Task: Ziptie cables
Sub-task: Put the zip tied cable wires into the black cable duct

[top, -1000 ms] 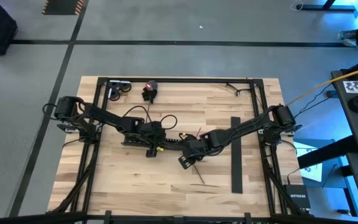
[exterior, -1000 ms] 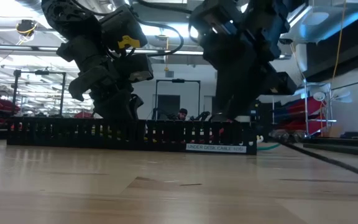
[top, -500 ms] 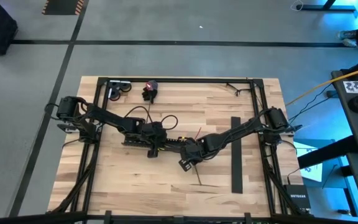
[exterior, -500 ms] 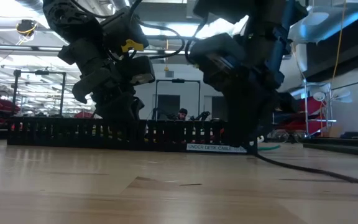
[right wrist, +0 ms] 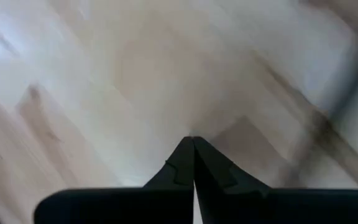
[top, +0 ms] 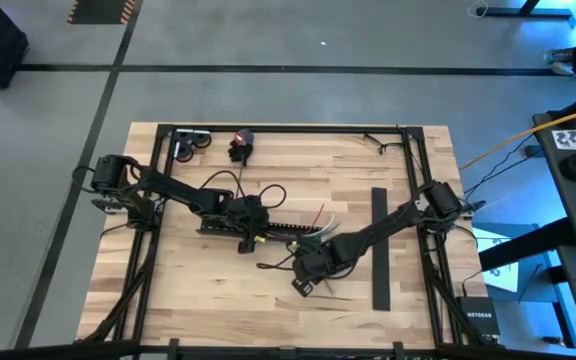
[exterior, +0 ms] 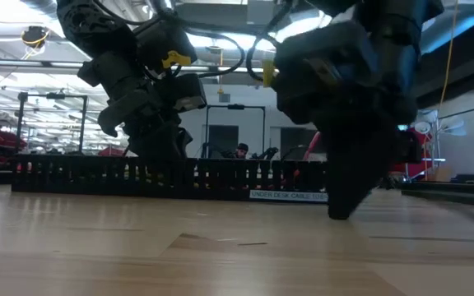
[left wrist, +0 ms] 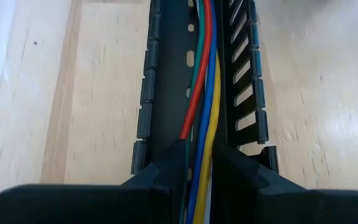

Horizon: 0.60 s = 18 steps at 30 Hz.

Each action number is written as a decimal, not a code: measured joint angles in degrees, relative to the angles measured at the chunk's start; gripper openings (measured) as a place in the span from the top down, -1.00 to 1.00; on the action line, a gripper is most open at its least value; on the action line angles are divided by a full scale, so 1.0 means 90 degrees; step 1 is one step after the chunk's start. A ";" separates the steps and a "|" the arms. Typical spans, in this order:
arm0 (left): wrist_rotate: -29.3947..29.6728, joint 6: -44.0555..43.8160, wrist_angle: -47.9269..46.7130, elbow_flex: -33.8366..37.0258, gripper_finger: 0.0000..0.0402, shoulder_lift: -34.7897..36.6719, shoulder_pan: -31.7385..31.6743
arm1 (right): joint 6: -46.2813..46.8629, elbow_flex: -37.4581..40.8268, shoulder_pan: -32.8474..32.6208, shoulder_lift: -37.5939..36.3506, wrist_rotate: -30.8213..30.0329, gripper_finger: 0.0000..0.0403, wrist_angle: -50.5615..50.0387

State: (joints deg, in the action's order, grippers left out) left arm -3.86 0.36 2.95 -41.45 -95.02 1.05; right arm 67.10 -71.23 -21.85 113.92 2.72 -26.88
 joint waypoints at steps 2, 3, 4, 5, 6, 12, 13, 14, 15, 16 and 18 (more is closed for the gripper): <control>0.0003 -0.0021 0.0109 0.0002 0.62 -0.0002 0.0001 | 0.0023 -0.0023 -0.0013 0.0125 0.0079 1.00 0.0277; 0.0004 -0.0041 0.0150 0.0002 0.62 -0.0002 -0.0002 | 0.0054 -0.0014 -0.0041 0.0147 0.0121 1.00 0.0295; 0.0006 -0.0060 0.0154 0.0002 0.62 -0.0002 -0.0004 | 0.0066 -0.0021 -0.0040 0.0149 0.0131 1.00 0.0306; 0.0015 -0.0069 0.0162 0.0002 0.62 -0.0002 -0.0003 | 0.0068 -0.0033 -0.0035 0.0152 0.0157 1.00 0.0286; 0.0014 -0.0085 0.0166 0.0001 0.62 -0.0002 -0.0003 | 0.0065 -0.0068 -0.0034 0.0139 0.0195 1.00 0.0231; 0.0010 -0.0140 0.0164 0.0000 0.62 -0.0002 -0.0004 | -0.0111 -0.0403 -0.0036 -0.0326 0.0260 0.93 -0.0623; 0.0010 -0.0148 0.0159 0.0000 0.62 -0.0002 -0.0004 | -0.0156 -0.0495 -0.0040 -0.0456 0.0257 0.89 -0.0779; 0.0010 -0.0153 0.0152 0.0000 0.62 -0.0002 -0.0004 | -0.0197 -0.0585 -0.0039 -0.0574 0.0239 0.83 -0.0945; 0.0007 -0.0155 0.0147 -0.0002 0.62 -0.0002 -0.0004 | -0.0279 -0.0667 -0.0036 -0.0683 0.0218 0.77 -0.1083; 0.0005 -0.0158 0.0134 -0.0002 0.62 -0.0002 -0.0004 | -0.0347 -0.0745 -0.0034 -0.0774 0.0231 0.70 -0.1202; 0.0007 -0.0160 0.0121 -0.0007 0.62 0.0000 -0.0004 | -0.0477 -0.0853 -0.0010 -0.0985 0.0494 0.56 -0.1297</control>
State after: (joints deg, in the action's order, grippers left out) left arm -3.79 -1.08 4.04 -41.52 -95.02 1.02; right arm 62.82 -78.91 -21.94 105.05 7.17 -38.56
